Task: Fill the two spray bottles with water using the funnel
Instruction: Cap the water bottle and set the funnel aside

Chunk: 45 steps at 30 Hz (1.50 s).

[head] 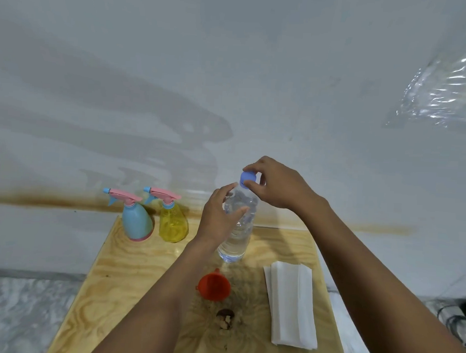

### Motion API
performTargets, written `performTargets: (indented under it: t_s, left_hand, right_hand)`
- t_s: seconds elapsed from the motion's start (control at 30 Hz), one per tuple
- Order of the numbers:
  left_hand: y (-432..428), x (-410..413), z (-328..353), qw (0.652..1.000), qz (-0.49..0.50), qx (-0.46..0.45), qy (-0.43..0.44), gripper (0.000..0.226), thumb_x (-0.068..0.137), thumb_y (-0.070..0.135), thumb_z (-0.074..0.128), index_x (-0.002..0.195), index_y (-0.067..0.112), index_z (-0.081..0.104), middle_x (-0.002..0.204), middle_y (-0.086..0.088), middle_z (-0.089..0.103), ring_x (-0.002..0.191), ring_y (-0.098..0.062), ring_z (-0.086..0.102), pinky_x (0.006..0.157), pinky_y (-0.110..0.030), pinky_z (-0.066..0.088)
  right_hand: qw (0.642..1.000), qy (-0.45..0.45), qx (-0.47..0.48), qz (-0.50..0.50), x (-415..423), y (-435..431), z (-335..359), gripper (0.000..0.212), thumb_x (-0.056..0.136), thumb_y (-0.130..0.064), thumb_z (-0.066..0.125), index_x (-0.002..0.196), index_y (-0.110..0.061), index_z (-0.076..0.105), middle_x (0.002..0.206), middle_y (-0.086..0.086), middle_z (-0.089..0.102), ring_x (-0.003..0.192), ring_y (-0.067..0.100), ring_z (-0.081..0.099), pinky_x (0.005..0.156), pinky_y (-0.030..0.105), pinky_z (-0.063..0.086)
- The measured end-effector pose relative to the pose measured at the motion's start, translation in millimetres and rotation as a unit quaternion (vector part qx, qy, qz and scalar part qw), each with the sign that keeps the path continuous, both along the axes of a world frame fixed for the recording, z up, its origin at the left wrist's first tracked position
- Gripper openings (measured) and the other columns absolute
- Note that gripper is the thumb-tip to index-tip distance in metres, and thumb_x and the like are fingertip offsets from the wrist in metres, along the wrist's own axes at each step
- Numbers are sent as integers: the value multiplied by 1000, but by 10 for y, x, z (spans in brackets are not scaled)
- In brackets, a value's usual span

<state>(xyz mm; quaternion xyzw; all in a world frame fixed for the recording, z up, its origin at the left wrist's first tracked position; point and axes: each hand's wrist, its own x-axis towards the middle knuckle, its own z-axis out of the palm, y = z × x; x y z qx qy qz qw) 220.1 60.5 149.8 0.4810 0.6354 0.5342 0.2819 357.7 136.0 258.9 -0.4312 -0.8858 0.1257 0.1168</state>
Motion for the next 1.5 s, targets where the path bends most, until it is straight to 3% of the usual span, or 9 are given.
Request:
performTargets:
  t_s: [0.2, 0.33, 0.43, 0.67, 0.8, 0.97, 1.13, 1.37, 1.5]
  left_hand:
    - [1, -2, -9, 1000, 2, -1, -2, 57, 81, 22, 80, 131, 26, 55, 115, 10, 56, 109, -10, 55, 91, -34, 53]
    - [5, -4, -7, 1000, -2, -3, -6, 58, 82, 22, 80, 134, 28, 54, 117, 9, 56, 107, -8, 55, 92, -34, 54]
    - [5, 6, -2, 1000, 2, -4, -12, 60, 82, 22, 80, 135, 29, 53, 117, 9, 55, 107, -6, 54, 94, -35, 53]
    - [-3, 19, -13, 1000, 9, -2, -25, 58, 83, 19, 79, 134, 30, 54, 118, 10, 55, 106, 7, 51, 97, -37, 52]
    - [6, 14, -4, 1000, 6, -4, -28, 58, 83, 21, 79, 134, 30, 54, 117, 12, 54, 107, 9, 50, 97, -37, 52]
    - [-11, 29, 5, 999, 4, -4, -33, 58, 82, 21, 80, 133, 32, 54, 116, 12, 54, 105, 6, 52, 96, -38, 53]
    - [-13, 22, -2, 999, 4, -4, -42, 57, 82, 20, 80, 130, 36, 54, 114, 15, 54, 106, 8, 52, 97, -39, 53]
    - [-14, 31, 14, 999, 5, -10, -39, 51, 81, 20, 80, 117, 44, 51, 109, 21, 53, 103, 15, 49, 97, -39, 51]
    - [-13, 24, 8, 999, 2, -10, -47, 55, 81, 21, 81, 123, 43, 54, 112, 19, 54, 104, 16, 50, 96, -37, 52]
  right_hand:
    - [998, -37, -2, -56, -101, 47, 31, 50, 84, -67, 57, 111, -24, 57, 109, -10, 61, 95, 15, 60, 76, 32, 45]
    - [996, -25, -67, 52, 25, 84, 170, 50, 90, -49, 62, 136, -35, 50, 135, -19, 51, 115, 1, 53, 96, 32, 46]
    - [994, -61, -34, 79, 29, 103, 180, 37, 96, -38, 57, 133, -33, 56, 130, -15, 56, 107, 6, 55, 88, 27, 43]
    - [998, -46, 11, 36, -90, -2, 73, 37, 96, -35, 58, 129, -18, 60, 126, 2, 64, 114, 22, 58, 98, 33, 42]
    - [1000, -10, 18, -7, -144, -46, -21, 39, 95, -40, 58, 124, -14, 62, 115, 6, 63, 105, 25, 59, 90, 32, 43]
    - [995, -76, 29, 59, -65, 9, 98, 45, 97, -42, 55, 137, -23, 53, 132, -1, 57, 120, 19, 52, 98, 34, 40]
    - [992, -88, 6, 93, -22, 72, 155, 39, 98, -38, 55, 135, -26, 57, 126, 0, 56, 113, 18, 53, 86, 28, 38]
    - [996, 55, 5, -68, -134, -51, -137, 46, 88, -56, 63, 110, -16, 67, 92, -5, 61, 84, 15, 57, 63, 22, 39]
    - [998, 50, 23, -21, -33, 5, -121, 47, 88, -55, 62, 123, -24, 63, 123, -6, 56, 111, 10, 47, 88, 28, 45]
